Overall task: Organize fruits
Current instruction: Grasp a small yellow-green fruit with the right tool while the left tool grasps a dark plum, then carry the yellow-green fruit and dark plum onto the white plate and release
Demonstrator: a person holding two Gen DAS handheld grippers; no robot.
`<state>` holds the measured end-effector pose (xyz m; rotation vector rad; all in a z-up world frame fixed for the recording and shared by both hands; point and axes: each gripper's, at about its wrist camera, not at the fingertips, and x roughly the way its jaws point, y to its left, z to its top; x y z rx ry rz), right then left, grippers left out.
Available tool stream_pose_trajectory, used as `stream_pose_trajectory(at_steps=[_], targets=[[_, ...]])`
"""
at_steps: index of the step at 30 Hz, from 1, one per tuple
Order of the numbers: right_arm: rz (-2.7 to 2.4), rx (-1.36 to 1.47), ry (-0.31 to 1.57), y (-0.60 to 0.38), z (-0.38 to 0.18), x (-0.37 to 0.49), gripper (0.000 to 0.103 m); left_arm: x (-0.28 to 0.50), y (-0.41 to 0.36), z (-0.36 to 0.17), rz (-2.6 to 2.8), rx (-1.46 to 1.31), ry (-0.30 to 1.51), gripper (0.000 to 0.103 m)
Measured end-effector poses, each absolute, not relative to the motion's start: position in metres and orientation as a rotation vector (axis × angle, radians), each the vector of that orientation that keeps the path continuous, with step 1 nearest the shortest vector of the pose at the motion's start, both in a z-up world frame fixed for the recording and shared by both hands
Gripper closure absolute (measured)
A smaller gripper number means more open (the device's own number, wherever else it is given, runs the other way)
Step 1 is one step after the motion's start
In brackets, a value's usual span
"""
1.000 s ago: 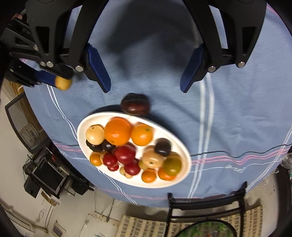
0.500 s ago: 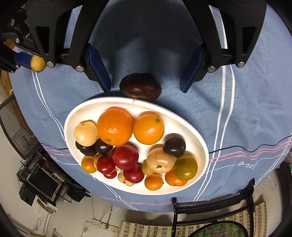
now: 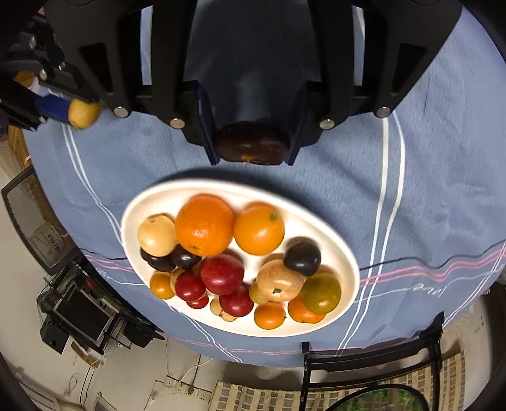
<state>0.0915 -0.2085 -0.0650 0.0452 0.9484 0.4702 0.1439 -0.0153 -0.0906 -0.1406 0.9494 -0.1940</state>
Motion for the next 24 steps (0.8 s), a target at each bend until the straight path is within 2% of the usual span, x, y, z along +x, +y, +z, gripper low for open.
stream_pose_trajectory(at_steps=[12,19,24], targets=[[0.499,-0.012,0.925,-0.188,-0.049,0.094,0.075,0.106,0.006,-0.037,-0.246,-0.183,0.830,0.061],[0.505,-0.047,0.883,-0.177,-0.018,0.140,0.075,0.171,-0.005,0.005,-0.236,-0.111,0.802,0.060],[0.444,-0.030,0.911,-0.169,-0.030,0.195,0.075,0.229,-0.007,-0.013,-0.223,-0.184,0.878,0.060]])
